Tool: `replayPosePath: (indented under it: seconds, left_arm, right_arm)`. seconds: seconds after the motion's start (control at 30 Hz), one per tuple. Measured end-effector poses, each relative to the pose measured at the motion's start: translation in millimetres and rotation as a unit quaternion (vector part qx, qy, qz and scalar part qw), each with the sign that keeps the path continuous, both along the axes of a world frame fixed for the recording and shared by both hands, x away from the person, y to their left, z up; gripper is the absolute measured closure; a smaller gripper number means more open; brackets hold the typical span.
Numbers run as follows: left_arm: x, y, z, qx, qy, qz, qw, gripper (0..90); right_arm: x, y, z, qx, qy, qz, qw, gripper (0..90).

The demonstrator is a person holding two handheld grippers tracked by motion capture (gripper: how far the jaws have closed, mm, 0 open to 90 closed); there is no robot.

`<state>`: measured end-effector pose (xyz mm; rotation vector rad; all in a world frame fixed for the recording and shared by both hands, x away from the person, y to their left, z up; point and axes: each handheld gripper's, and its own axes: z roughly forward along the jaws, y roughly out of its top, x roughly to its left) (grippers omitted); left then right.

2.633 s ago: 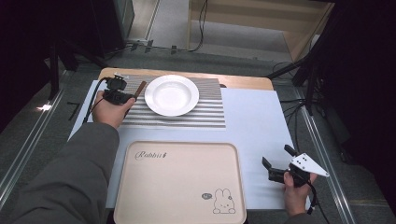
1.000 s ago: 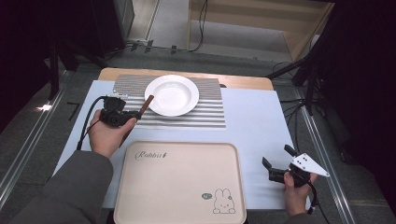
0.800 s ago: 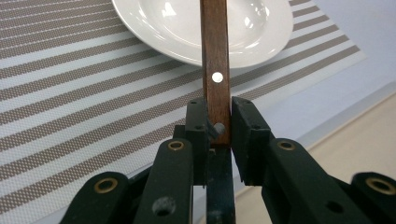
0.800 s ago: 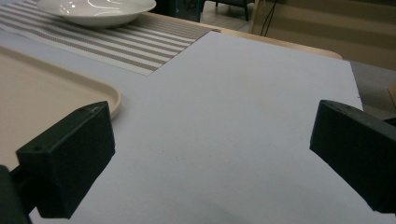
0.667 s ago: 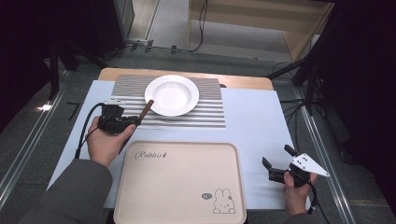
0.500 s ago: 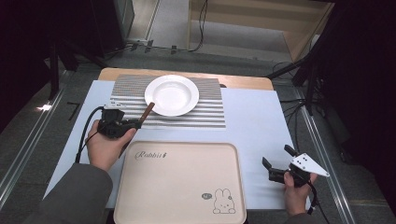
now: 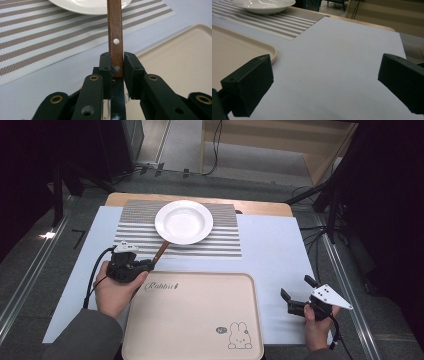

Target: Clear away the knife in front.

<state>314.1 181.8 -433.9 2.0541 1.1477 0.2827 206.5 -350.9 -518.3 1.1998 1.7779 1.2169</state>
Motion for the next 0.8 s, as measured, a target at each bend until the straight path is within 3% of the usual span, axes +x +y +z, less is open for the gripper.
replayPosePath:
  seconds: [0.07,0.33,0.8]
  left_arm:
    - [-4.9,-2.4,-1.4,0.011,-0.003,-0.002,0.9999,76.6]
    - [-20.7,-5.9,-6.5,0.01,-0.001,-0.009,0.9999,76.6]
    - [-44.9,-1.6,-20.9,-0.01,0.01,0.003,0.9999,76.6]
  right_arm:
    - [0.0,0.1,0.0,0.0,0.0,0.0,1.0,0.0]
    - [-0.1,0.2,0.0,0.0,0.001,0.0,1.0,0.0]
    - [0.1,0.7,-0.1,-0.001,0.002,-0.001,1.0,0.0]
